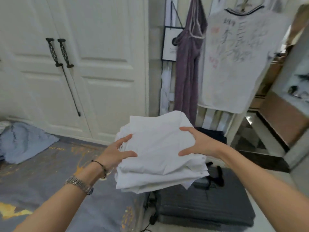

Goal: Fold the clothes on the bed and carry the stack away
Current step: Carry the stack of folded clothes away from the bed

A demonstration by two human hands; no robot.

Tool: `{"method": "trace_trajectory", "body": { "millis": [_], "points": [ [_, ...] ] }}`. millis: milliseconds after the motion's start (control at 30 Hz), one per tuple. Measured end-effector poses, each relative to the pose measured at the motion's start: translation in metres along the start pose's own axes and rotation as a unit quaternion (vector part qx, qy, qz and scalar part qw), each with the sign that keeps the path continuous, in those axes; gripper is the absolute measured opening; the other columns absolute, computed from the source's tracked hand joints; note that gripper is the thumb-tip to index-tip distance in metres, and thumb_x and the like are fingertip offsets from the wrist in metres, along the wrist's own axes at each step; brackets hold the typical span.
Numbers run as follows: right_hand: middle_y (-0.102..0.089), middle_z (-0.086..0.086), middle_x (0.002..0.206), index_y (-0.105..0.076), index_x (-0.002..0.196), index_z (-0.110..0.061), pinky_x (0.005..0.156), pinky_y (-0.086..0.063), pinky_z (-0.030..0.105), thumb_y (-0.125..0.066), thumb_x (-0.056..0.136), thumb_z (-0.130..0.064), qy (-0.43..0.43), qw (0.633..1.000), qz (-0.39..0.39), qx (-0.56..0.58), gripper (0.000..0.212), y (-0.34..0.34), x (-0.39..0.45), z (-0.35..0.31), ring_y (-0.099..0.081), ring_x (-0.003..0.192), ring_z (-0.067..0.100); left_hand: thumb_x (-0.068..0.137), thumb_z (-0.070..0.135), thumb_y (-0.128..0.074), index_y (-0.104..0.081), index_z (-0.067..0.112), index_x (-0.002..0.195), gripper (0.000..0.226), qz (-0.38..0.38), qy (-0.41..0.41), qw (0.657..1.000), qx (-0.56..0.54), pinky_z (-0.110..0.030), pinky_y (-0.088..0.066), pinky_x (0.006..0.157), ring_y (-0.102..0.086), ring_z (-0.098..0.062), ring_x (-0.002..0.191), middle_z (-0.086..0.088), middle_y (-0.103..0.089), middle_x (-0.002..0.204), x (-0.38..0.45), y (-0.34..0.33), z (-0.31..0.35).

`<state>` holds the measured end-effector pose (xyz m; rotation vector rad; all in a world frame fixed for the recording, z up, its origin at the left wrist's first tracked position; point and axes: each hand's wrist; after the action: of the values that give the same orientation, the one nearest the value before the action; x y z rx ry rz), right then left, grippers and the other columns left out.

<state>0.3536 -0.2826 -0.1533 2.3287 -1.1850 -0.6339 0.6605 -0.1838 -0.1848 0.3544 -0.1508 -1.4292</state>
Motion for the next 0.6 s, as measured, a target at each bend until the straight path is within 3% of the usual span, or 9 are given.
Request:
{"method": "trace_trajectory", "body": {
  "millis": [100, 167, 267, 467, 600],
  "points": [
    [-0.022, -0.018, 0.148, -0.024, 0.137, -0.048, 0.07, -0.039, 0.01, -0.086, 0.053, -0.048, -0.024, 0.999, 0.045, 0.02, 0.104, 0.048, -0.052, 0.029, -0.032, 0.118, 0.003, 0.066, 0.023, -0.082, -0.047, 0.039, 0.13, 0.075, -0.044, -0.028, 0.998, 0.032, -0.021, -0.031, 0.096, -0.038, -0.004, 0.119, 0.01, -0.043, 0.139, 0.013, -0.058, 0.045],
    [-0.021, -0.016, 0.149, -0.022, 0.138, -0.048, 0.082, -0.039, 0.013, -0.085, 0.054, -0.049, -0.04, 0.997, 0.07, 0.016, 0.104, 0.08, -0.085, 0.052, -0.031, 0.12, 0.005, 0.069, 0.02, -0.08, -0.047, 0.036, 0.131, 0.073, -0.071, -0.044, 0.996, 0.034, -0.021, -0.03, 0.098, -0.038, -0.004, 0.119, 0.01, -0.043, 0.139, 0.019, -0.101, 0.07],
    [-0.02, -0.013, 0.151, -0.022, 0.14, -0.046, 0.102, -0.035, 0.029, -0.085, 0.053, -0.051, -0.066, 0.992, 0.101, 0.022, 0.108, 0.127, -0.129, 0.088, -0.03, 0.13, 0.012, 0.07, 0.019, -0.079, -0.046, 0.035, 0.133, 0.072, -0.113, -0.052, 0.992, 0.033, -0.02, -0.028, 0.098, -0.036, -0.002, 0.118, 0.011, -0.042, 0.136, 0.025, -0.168, 0.101],
    [-0.022, -0.01, 0.15, -0.023, 0.141, -0.041, 0.097, -0.044, 0.031, -0.086, 0.056, -0.042, -0.08, 0.988, 0.122, 0.047, 0.106, 0.208, -0.18, 0.167, -0.036, 0.126, 0.015, 0.071, 0.016, -0.078, -0.047, 0.031, 0.133, 0.072, -0.144, -0.058, 0.987, 0.039, -0.02, -0.025, 0.103, -0.033, -0.001, 0.122, 0.01, -0.04, 0.142, 0.039, -0.291, 0.142],
    [-0.023, -0.008, 0.148, -0.02, 0.141, -0.041, 0.099, -0.042, 0.032, -0.085, 0.056, -0.045, -0.078, 0.989, 0.118, 0.047, 0.108, 0.248, -0.184, 0.213, -0.033, 0.127, 0.016, 0.07, 0.013, -0.078, -0.047, 0.029, 0.134, 0.073, -0.143, -0.052, 0.988, 0.033, -0.019, -0.025, 0.102, -0.03, -0.001, 0.125, 0.012, -0.038, 0.141, 0.056, -0.348, 0.159]
  ]
}}
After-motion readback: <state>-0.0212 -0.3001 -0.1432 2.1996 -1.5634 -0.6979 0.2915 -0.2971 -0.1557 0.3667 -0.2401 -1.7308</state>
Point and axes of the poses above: each hand's wrist, its own x-axis towards the middle knuckle, its own y-axis out of the back of the hand, z = x × y
